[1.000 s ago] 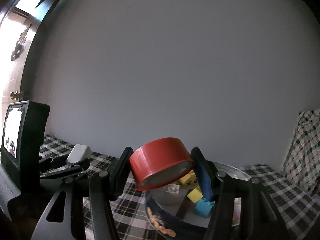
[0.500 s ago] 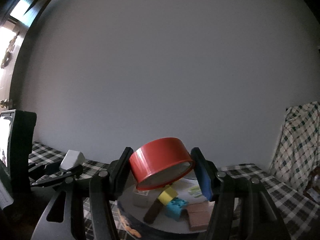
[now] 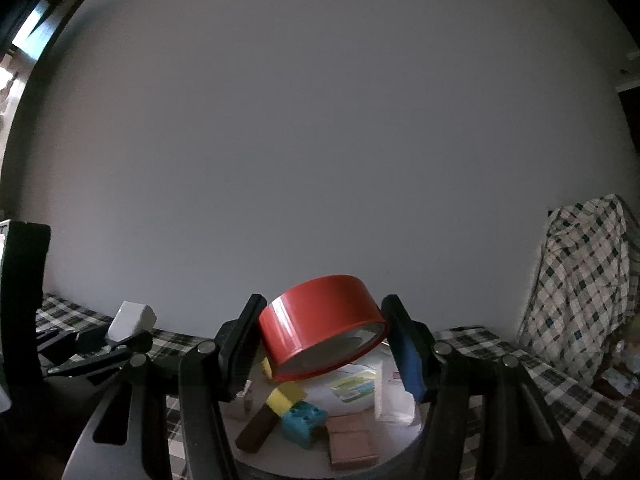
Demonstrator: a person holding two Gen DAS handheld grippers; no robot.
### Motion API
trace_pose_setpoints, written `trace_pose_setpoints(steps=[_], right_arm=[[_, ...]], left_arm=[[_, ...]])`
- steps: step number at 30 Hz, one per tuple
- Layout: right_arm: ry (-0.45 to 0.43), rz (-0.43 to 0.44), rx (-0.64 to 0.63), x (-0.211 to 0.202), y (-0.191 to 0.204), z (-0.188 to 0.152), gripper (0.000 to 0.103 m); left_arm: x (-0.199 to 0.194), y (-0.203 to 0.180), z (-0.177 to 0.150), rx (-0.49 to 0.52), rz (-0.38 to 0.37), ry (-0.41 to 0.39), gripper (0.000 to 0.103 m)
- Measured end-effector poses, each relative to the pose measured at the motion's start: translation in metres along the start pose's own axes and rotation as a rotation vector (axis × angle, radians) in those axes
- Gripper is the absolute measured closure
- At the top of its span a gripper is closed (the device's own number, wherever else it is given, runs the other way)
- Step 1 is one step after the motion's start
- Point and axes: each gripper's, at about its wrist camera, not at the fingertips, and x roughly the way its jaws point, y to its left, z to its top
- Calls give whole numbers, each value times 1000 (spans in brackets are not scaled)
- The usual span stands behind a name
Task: Organize rigid objects
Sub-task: 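Carry the white charger and red tape roll toward the tin with both tools, then lower the charger into the tin with the left tool while the right tool places the tape roll there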
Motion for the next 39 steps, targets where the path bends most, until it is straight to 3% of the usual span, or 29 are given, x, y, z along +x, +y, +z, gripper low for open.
trace_pose_setpoints(steps=[29, 39], right_arm=[[21, -180, 76, 32, -79, 2, 41], [68, -210, -5, 64, -73, -8, 41]], left_arm=[[26, -59, 3, 34, -85, 23, 66], [43, -87, 0, 73, -115, 70, 66]])
